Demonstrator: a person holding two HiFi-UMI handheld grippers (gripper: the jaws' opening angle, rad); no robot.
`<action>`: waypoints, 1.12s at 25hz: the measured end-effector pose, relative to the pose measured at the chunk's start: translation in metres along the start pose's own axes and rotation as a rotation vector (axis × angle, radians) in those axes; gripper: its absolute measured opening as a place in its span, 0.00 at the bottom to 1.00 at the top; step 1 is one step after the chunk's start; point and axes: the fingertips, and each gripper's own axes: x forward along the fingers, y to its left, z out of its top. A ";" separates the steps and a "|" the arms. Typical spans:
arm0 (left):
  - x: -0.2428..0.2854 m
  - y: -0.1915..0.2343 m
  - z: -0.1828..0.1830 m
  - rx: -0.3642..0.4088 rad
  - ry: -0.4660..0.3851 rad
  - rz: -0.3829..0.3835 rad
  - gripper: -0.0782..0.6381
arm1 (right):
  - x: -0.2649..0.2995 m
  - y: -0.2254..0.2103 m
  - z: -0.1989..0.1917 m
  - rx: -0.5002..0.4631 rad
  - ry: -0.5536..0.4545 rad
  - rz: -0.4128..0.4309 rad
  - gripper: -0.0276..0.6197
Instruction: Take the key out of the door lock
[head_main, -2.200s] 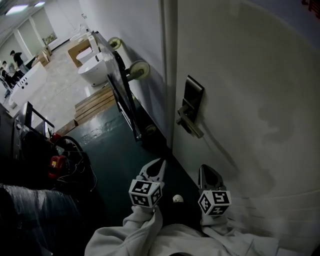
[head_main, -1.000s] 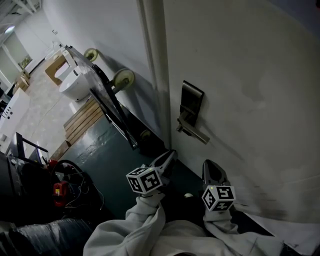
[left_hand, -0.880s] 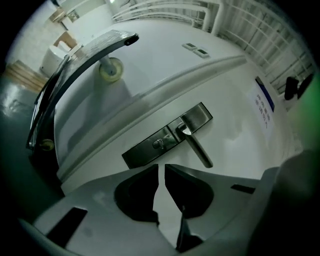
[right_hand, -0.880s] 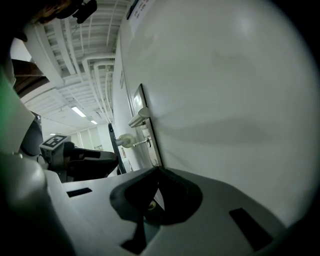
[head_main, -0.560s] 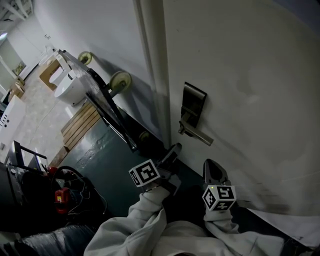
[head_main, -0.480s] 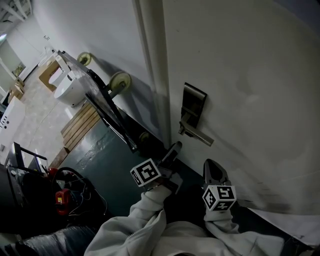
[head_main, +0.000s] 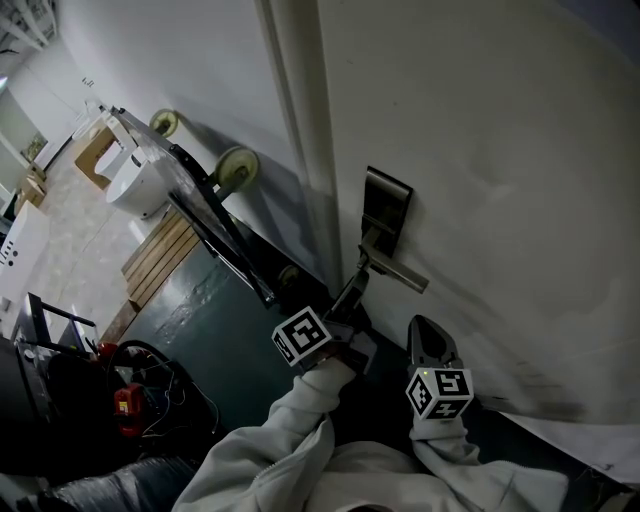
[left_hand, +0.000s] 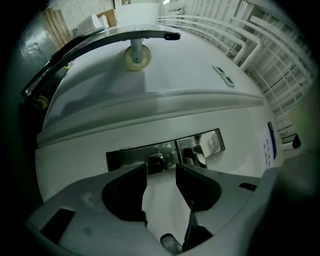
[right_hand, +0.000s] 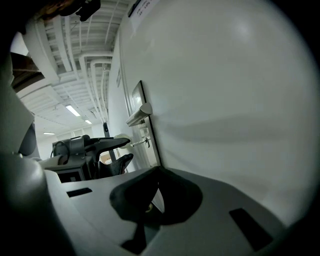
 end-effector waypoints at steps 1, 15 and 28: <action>0.002 0.000 0.002 -0.005 -0.007 0.000 0.33 | 0.000 -0.001 0.000 0.000 0.000 -0.001 0.12; 0.027 0.008 0.003 -0.080 -0.034 -0.010 0.33 | -0.007 -0.019 0.000 0.000 0.015 -0.015 0.12; 0.033 0.008 0.007 -0.115 -0.106 -0.004 0.21 | -0.014 -0.028 -0.003 -0.019 0.036 0.000 0.12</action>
